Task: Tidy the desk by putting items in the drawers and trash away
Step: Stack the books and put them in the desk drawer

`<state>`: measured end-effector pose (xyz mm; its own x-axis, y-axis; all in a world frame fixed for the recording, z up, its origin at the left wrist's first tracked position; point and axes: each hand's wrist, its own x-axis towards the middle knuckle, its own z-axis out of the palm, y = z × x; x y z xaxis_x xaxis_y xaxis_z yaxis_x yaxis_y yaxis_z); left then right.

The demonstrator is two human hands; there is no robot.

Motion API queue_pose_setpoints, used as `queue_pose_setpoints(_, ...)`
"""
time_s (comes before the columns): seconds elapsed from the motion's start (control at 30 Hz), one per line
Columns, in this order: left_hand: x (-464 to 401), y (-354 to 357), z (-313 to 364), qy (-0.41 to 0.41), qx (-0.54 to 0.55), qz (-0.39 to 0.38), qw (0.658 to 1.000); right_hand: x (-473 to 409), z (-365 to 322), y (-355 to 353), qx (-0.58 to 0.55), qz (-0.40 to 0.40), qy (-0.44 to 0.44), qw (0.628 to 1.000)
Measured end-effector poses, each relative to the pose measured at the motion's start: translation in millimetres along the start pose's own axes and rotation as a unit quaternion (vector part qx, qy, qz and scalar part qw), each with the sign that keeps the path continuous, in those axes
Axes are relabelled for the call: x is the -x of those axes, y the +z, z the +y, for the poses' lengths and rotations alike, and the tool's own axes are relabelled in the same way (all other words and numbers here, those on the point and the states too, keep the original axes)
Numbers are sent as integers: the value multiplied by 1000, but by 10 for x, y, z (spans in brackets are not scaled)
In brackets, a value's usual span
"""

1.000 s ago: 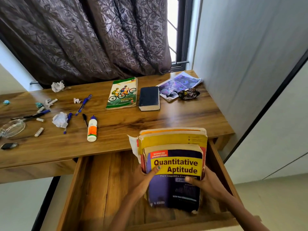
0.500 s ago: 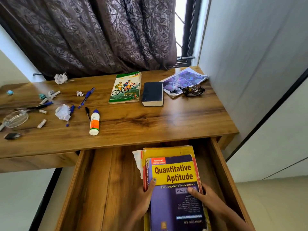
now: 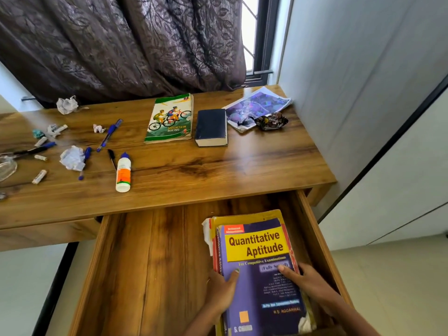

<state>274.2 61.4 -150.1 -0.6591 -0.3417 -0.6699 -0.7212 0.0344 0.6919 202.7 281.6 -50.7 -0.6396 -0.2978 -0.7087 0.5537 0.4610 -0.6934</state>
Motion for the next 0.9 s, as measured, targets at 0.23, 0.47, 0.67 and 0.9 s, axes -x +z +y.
queue_pose_setpoints(0.23, 418, 146, 552, 20, -195, -132, 972, 229, -365, -277, 268, 98, -43, 957)
queue_pose_setpoints(0.47, 467, 49, 699, 51, -251, -112, 960, 202, -644, 71, 476, 119, -137, 861)
queue_pose_setpoints(0.67, 354, 26, 605, 79, -357, -60, 929, -2, -157, 467, 563, -16, -37, 825)
queue_pose_setpoints(0.9, 358, 71, 605, 59, -383, -57, 920, -32, -131, 491, 558, -9, -34, 829)
